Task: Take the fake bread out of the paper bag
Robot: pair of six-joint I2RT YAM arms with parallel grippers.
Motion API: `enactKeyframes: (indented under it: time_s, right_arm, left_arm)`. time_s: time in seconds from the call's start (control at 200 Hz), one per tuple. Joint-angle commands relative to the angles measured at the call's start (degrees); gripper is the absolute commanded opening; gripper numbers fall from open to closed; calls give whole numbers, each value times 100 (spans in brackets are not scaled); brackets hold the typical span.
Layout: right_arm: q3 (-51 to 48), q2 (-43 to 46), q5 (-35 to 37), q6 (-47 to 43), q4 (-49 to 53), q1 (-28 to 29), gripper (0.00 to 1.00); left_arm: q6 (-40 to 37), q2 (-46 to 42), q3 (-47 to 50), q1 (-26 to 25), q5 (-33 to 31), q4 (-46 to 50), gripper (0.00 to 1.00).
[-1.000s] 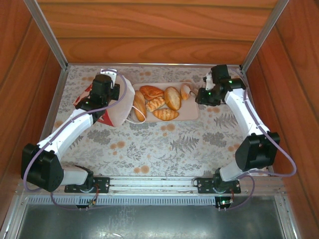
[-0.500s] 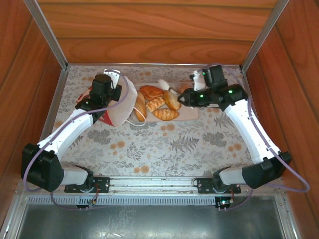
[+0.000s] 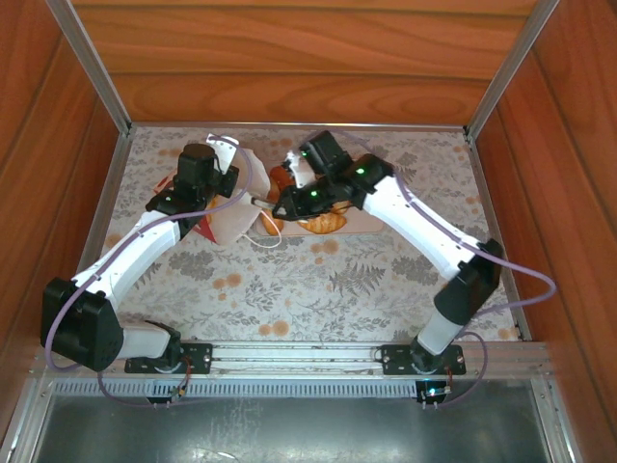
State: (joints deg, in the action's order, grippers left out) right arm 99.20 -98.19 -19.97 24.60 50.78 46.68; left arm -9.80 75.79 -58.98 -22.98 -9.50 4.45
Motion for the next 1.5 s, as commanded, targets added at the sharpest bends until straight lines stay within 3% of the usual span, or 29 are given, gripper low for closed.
enactKeyframes:
  time_s: [0.0, 0.305, 0.669, 0.999, 1.214, 1.494]
  right_arm:
    - [570, -567, -133, 55, 70, 163, 35]
    - [1998, -2011, 407, 168, 484, 289, 38]
    - [2811, -2802, 505, 298, 646, 289, 47]
    - [2983, -3004, 353, 234, 545, 351, 44]
    - [2448, -2661, 124, 344, -172, 355, 44]
    - [2568, -2765, 298, 261, 401, 354, 43]
  left_arm:
    - [-90, -37, -158, 13, 135, -194, 0]
    - [-144, -209, -12, 12, 186, -251, 0]
    - [-86, -378, 169, 3, 158, -295, 0]
    - [-30, -302, 193, -1, 185, -330, 0]
    - [-77, -319, 273, -1, 201, -405, 0]
    - [-153, -313, 432, 0, 220, -531, 0]
